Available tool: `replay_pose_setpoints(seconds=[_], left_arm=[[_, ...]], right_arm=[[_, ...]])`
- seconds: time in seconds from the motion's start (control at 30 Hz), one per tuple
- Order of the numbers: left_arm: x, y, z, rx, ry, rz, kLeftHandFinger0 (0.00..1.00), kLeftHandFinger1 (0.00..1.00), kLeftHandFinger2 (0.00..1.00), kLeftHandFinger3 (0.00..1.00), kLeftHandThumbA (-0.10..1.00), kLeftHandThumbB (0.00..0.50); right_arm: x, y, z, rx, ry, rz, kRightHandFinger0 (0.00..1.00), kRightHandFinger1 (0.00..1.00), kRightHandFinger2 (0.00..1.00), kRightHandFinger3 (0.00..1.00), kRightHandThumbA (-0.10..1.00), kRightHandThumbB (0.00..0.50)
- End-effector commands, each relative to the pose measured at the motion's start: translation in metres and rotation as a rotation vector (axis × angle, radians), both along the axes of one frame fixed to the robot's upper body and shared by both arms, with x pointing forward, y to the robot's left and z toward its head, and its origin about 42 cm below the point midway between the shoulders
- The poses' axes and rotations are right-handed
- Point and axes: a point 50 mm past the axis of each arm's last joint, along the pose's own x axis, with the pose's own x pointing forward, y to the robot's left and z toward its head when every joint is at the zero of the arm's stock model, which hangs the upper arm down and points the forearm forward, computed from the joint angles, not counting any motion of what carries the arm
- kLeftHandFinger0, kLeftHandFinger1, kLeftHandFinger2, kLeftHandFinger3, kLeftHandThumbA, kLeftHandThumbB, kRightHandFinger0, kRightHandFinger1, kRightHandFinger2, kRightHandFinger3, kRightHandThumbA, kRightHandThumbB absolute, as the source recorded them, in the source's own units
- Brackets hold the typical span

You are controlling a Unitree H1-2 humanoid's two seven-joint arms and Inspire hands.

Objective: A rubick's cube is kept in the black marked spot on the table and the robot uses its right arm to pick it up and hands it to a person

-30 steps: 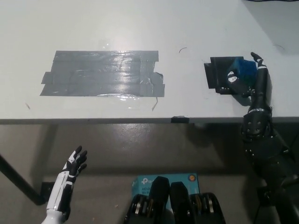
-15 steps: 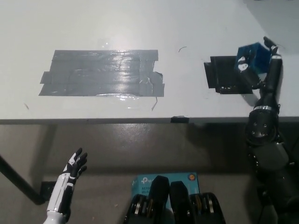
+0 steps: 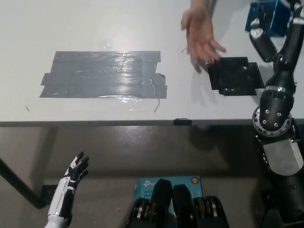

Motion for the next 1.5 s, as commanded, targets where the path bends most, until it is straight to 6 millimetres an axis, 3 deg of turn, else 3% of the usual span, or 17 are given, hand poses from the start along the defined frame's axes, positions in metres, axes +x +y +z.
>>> replay_pose_setpoints(seconds=[0.0,0.13,0.23,0.33,0.53,0.73,1.03,1.1,1.13,1.17,1.2,1.23,1.27,1.3,1.47], left_arm=[[0.000,0.001,0.013,0.029,-0.070,-0.025,1.00,1.00,1.00,1.00,1.00,0.202],[0.003,0.000,0.013,0.025,-0.073,-0.027,1.00,1.00,1.00,1.00,1.00,0.195],[0.004,-0.001,0.013,0.023,-0.070,-0.028,1.00,1.00,1.00,1.00,1.00,0.198],[0.007,-0.002,0.015,0.027,-0.071,-0.027,1.00,1.00,1.00,1.00,1.00,0.209],[0.008,-0.002,0.019,0.022,-0.085,-0.035,1.00,1.00,1.00,1.00,0.99,0.195],[0.010,-0.001,0.023,0.038,-0.092,-0.040,1.00,1.00,1.00,1.00,1.00,0.201],[0.018,-0.001,0.028,0.055,-0.110,-0.054,1.00,1.00,1.00,1.00,1.00,0.208],[0.018,-0.002,0.028,0.054,-0.112,-0.059,1.00,1.00,1.00,1.00,1.00,0.209],[0.019,-0.002,0.029,0.056,-0.115,-0.060,1.00,1.00,1.00,1.00,1.00,0.207],[0.019,-0.002,0.029,0.056,-0.116,-0.060,1.00,1.00,1.00,1.00,1.00,0.206],[0.019,-0.002,0.029,0.055,-0.117,-0.060,1.00,1.00,1.00,1.00,1.00,0.205],[0.019,-0.003,0.030,0.053,-0.118,-0.061,1.00,1.00,1.00,1.00,1.00,0.204],[0.019,-0.003,0.029,0.055,-0.119,-0.060,1.00,1.00,1.00,1.00,1.00,0.203],[0.020,-0.002,0.030,0.056,-0.122,-0.060,1.00,1.00,1.00,1.00,1.00,0.198],[0.022,-0.002,0.033,0.054,-0.125,-0.062,1.00,1.00,1.00,1.00,1.00,0.207]], right_arm=[[-0.011,0.044,0.095,-0.172,-0.207,0.117,0.00,0.37,0.88,0.94,-0.10,0.154],[0.012,0.060,0.095,-0.229,-0.129,0.159,0.00,0.40,0.91,1.00,-0.10,0.139],[0.030,0.069,0.092,-0.275,-0.088,0.186,0.00,0.43,0.92,1.00,-0.10,0.174],[0.053,0.079,0.088,-0.325,-0.023,0.193,0.00,0.43,0.92,1.00,-0.10,0.180],[0.082,0.087,0.071,-0.397,0.087,0.175,0.00,0.46,0.94,1.00,-0.10,0.183],[0.104,0.075,0.051,-0.451,0.240,0.114,0.00,0.46,0.92,0.98,-0.10,0.176],[0.111,0.052,0.028,-0.465,0.366,0.075,0.02,0.49,0.94,0.93,-0.10,0.184],[0.113,0.048,0.022,-0.483,0.421,0.098,0.10,0.51,0.85,0.89,-0.10,0.211],[0.114,0.047,0.020,-0.503,0.476,0.126,0.29,0.68,0.97,1.00,0.06,0.284],[0.115,0.046,0.019,-0.515,0.498,0.141,0.35,0.69,0.91,1.00,0.16,0.287],[0.116,0.045,0.017,-0.555,0.552,0.193,0.78,1.00,1.00,1.00,0.45,0.380],[0.117,0.043,0.014,-0.589,0.602,0.243,1.00,1.00,1.00,1.00,0.55,0.444],[0.118,0.042,0.012,-0.612,0.638,0.264,1.00,1.00,1.00,1.00,0.64,0.489],[0.118,0.042,0.012,-0.623,0.658,0.276,1.00,1.00,1.00,1.00,0.69,0.498],[0.118,0.038,0.012,-0.625,0.660,0.281,1.00,1.00,1.00,1.00,0.78,0.500]])
